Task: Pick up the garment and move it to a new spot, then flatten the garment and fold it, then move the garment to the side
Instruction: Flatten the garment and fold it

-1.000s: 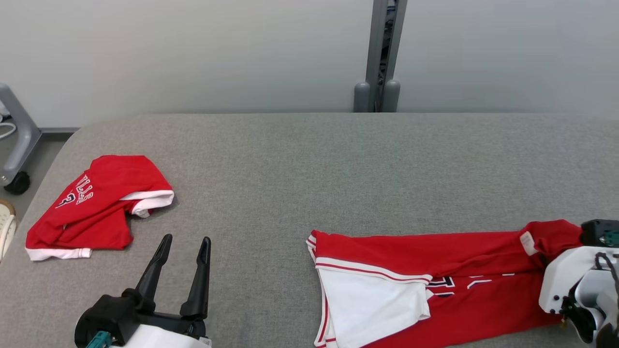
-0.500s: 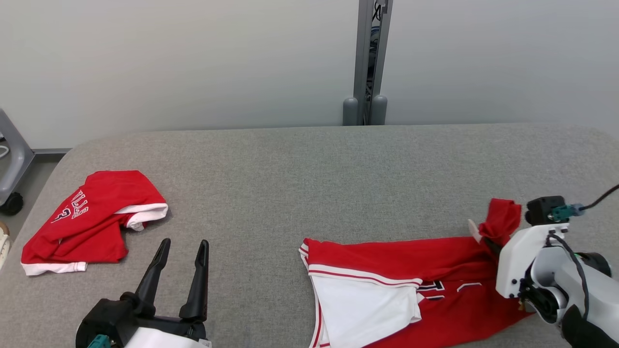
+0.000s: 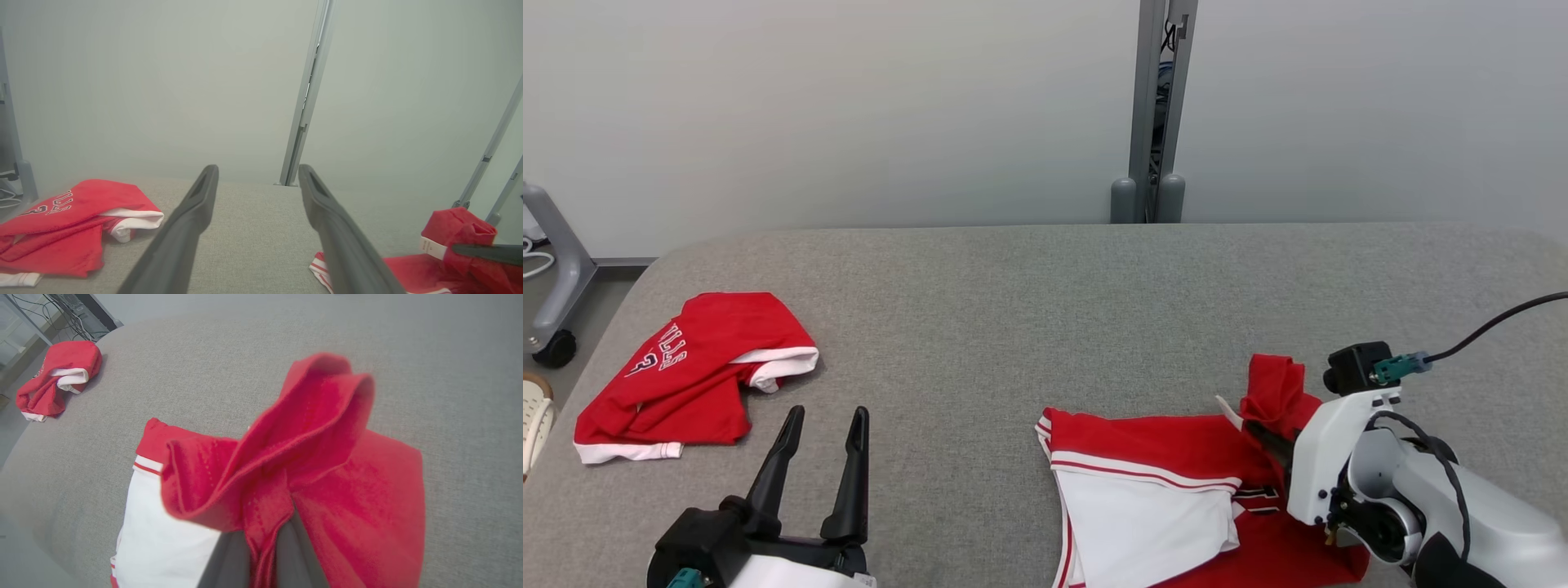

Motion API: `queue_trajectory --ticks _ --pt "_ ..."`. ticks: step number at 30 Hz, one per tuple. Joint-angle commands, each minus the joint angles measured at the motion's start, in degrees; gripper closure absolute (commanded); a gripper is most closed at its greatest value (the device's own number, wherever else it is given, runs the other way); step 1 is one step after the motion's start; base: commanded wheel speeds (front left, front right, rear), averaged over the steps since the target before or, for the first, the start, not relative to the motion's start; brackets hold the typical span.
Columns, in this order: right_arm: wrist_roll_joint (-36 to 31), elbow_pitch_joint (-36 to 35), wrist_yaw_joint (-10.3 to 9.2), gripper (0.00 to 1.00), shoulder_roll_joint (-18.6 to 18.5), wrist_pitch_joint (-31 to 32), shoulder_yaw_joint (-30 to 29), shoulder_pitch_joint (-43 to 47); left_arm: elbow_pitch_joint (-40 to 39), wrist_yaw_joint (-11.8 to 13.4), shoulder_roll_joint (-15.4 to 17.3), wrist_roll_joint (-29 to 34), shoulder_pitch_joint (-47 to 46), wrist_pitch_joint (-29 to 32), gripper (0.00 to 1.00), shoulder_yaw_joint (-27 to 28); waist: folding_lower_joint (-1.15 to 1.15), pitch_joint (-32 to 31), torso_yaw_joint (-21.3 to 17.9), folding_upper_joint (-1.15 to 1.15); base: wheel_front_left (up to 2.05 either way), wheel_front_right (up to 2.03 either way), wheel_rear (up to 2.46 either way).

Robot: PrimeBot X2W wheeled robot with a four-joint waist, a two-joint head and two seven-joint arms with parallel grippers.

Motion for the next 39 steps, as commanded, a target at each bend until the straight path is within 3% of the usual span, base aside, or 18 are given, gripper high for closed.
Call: queue_trajectory --ticks 1,11,26,34,35,36,37,39 --pt "-0.59 -0.78 0.01 1.0 -0.02 0.45 -0.55 0.88 0.06 -0.03 0.23 -0.31 0.61 -0.11 0.0 0.36 0.0 -0.04 0.09 -0.01 0.0 0.0 0.0" --pt "-5.12 -6.49 0.01 1.0 3.57 3.47 -7.29 4.85 0.11 -0.03 0.18 -0.43 0.39 -0.11 0.0 0.22 0.0 0.05 1.01 -0.01 0.0 0.0 0.0" --pt "-16.0 -6.49 0.01 1.0 12.4 8.63 -17.84 10.53 0.68 -0.03 0.36 -0.45 -0.1 -0.1 0.0 -0.66 0.0 1.18 5.11 -0.01 0.0 0.0 0.0" --pt "-22.61 -5.82 0.01 1.0 15.23 10.99 -23.22 13.23 0.79 -0.03 0.34 -0.36 -0.01 -0.1 0.0 -1.22 0.0 1.85 7.45 -0.01 0.0 0.0 0.0" --pt "-23.4 -5.73 0.01 0.92 15.44 11.09 -23.98 13.43 0.79 -0.03 0.37 -0.38 -0.04 -0.11 0.0 -1.21 0.0 1.96 7.66 -0.01 0.0 0.0 0.0" --pt "-24.37 -5.75 0.01 0.5 15.65 11.35 -24.47 13.65 0.77 -0.03 0.39 -0.4 -0.14 -0.1 0.0 -1.28 0.0 2.17 7.86 -0.01 0.0 0.0 0.0" --pt "-25.13 -5.81 0.01 0.0 15.94 11.61 -25.05 13.98 0.78 -0.03 0.4 -0.43 -0.29 -0.1 0.0 -1.28 0.0 2.34 8.01 -0.01 0.0 0.0 0.0" --pt "-26.49 -6.49 0.01 0.0 16.5 11.89 -26.23 14.35 0.73 -0.03 0.42 -0.46 -0.52 -0.1 0.0 -1.27 0.0 2.7 8.22 -0.01 0.0 0.0 0.0"
